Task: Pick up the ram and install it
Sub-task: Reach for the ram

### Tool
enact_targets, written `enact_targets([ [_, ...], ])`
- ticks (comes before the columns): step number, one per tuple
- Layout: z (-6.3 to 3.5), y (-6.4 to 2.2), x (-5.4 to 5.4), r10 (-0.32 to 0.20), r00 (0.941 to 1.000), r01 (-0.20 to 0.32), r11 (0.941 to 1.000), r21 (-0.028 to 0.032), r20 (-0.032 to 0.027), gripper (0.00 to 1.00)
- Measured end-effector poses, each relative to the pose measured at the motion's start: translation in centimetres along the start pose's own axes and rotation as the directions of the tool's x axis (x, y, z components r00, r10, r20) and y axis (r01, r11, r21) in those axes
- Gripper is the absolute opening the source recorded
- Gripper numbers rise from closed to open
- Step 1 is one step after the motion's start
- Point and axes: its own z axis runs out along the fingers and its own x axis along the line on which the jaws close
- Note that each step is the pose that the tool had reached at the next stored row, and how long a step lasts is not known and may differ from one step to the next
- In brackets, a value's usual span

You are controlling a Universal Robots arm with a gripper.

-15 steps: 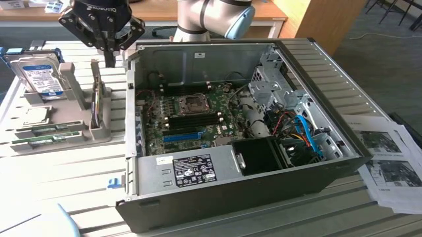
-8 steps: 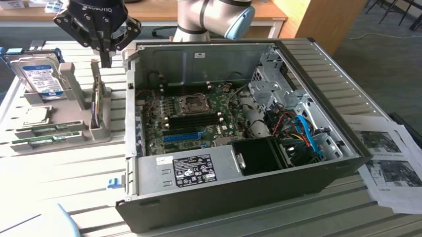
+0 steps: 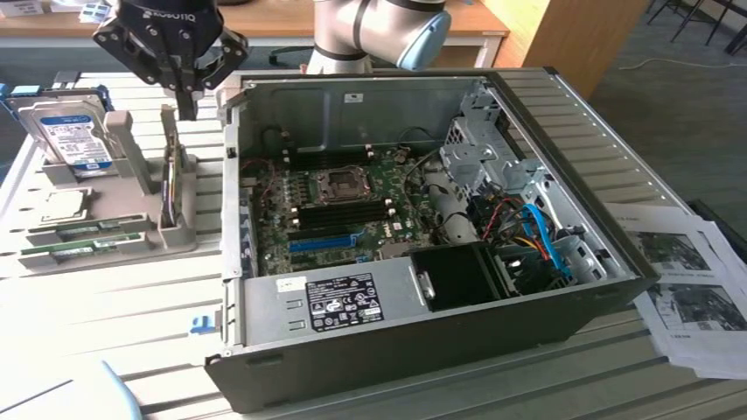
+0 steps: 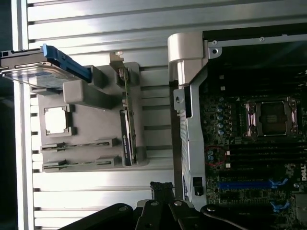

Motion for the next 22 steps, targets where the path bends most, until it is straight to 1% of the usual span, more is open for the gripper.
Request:
enact_targets([
  [2, 0.02, -0.03, 0.3, -0.001, 0.9999, 0.001, 1.0, -0.0007, 0.01, 0.09],
  [7, 0.1, -0.09, 1.1, -0.002, 0.9995, 0.002, 1.0, -0.0021, 0.0304, 0.09],
  [13, 0.17, -0.16, 2.0, -0.005, 0.9979, 0.005, 1.0, -0.0044, 0.0639, 0.09],
  [16, 0.22, -0.2, 2.5, -0.006, 0.9969, 0.006, 1.0, -0.0054, 0.0783, 0.09],
  [17, 0.24, -0.22, 2.7, -0.006, 0.9966, 0.006, 1.0, -0.0057, 0.0818, 0.09],
  [18, 0.26, -0.23, 3.0, -0.006, 0.9965, 0.006, 1.0, -0.0058, 0.0835, 0.09],
  [22, 0.31, -0.28, 3.5, -0.006, 0.9965, 0.007, 1.0, -0.0057, 0.0837, 0.09],
])
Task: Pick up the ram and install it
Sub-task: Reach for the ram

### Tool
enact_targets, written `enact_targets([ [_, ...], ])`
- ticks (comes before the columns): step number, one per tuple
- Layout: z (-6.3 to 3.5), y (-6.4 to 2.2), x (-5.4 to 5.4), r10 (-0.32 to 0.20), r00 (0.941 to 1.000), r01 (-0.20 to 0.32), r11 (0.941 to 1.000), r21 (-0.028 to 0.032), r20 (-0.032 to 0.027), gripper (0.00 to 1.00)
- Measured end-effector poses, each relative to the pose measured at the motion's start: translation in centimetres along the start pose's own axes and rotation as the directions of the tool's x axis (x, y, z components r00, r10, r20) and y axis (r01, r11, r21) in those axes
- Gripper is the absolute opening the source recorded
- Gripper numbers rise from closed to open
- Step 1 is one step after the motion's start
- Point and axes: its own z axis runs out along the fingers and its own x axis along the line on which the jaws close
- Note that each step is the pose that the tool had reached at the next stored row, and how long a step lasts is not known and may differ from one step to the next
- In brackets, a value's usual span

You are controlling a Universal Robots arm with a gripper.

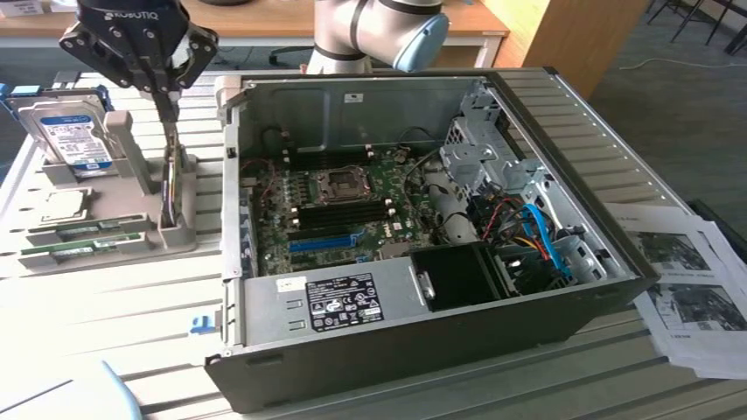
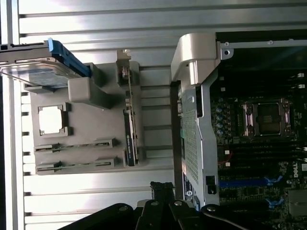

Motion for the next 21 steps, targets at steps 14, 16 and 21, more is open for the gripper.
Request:
enact_targets([
  [14, 0.02, -0.25, 3.5, -0.006, 1.0, 0.006, 1.0, 0.0, 0.0006, 0.09],
  [16, 0.02, -0.28, 4.0, -0.007, 1.0, 0.007, 1.0, -0.0001, 0.0008, 0.09],
  [21, 0.02, -0.37, 5.1, -0.01, 1.0, 0.01, 1.0, 0.0, 0.0015, 0.09],
])
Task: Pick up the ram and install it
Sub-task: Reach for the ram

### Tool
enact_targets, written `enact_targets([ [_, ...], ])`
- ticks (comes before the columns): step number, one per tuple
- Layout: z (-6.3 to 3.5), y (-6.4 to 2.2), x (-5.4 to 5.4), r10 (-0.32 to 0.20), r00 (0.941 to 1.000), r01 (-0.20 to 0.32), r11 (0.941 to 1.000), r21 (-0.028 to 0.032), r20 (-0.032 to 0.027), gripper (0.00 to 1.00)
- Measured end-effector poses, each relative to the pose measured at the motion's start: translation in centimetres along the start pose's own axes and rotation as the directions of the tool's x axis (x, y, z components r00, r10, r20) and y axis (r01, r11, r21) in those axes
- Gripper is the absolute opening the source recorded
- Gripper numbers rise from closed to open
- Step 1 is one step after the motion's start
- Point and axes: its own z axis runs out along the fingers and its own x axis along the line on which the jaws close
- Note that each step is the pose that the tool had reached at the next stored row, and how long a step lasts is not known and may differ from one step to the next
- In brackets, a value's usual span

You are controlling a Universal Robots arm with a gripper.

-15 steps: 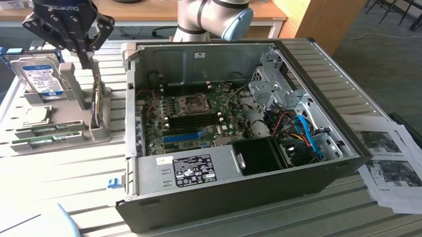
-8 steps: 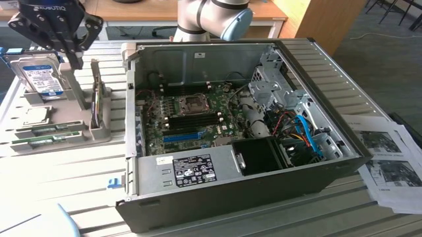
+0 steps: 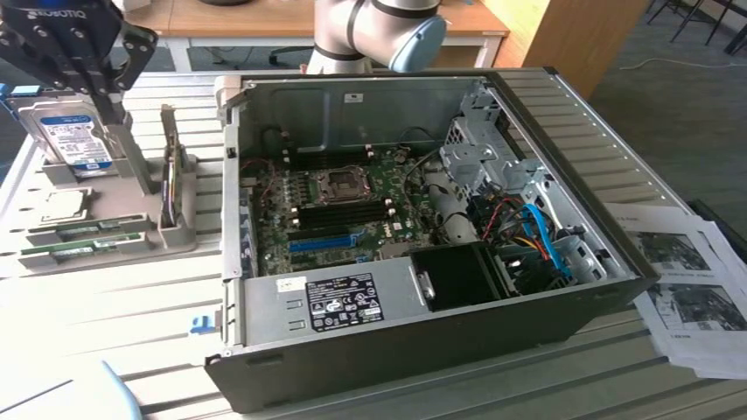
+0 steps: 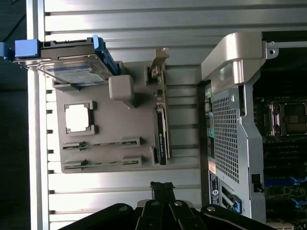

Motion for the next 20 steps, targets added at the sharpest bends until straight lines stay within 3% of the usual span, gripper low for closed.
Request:
enact_targets([
  [20, 0.01, -0.29, 4.6, -0.015, 0.9999, 0.015, 0.9999, -0.0002, 0.0005, 0.09],
])
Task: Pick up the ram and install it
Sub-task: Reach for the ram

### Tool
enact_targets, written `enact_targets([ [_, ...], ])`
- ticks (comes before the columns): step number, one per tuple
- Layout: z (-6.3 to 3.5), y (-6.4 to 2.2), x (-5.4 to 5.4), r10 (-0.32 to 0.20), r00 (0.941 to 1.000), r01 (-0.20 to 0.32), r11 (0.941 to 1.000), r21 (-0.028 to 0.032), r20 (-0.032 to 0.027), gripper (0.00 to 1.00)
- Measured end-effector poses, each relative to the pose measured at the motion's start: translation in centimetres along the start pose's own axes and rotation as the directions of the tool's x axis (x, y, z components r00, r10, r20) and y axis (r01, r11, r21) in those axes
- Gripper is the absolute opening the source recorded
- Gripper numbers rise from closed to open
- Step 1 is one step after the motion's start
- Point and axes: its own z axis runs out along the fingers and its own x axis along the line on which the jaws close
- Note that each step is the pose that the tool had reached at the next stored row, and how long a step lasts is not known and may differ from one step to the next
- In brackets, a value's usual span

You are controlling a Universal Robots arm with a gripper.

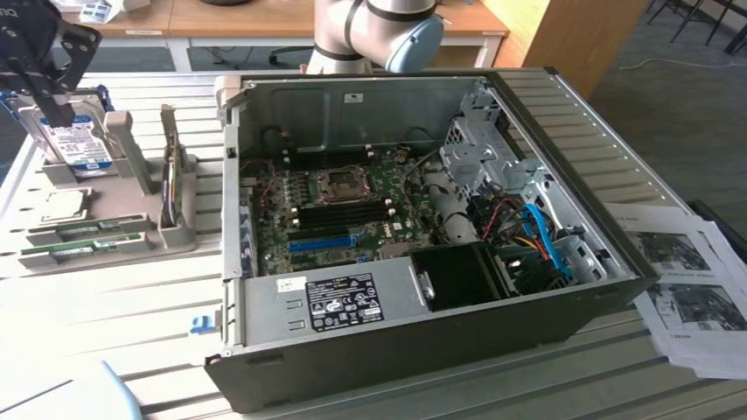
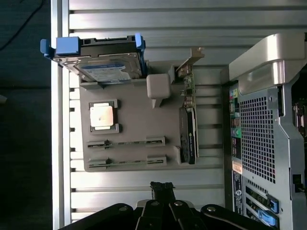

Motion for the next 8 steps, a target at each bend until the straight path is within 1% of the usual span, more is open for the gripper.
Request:
enact_targets([
  [8, 0.01, -0.1, 2.0, -0.005, 1.0, 0.005, 1.0, 0.0001, 0.0001, 0.09],
])
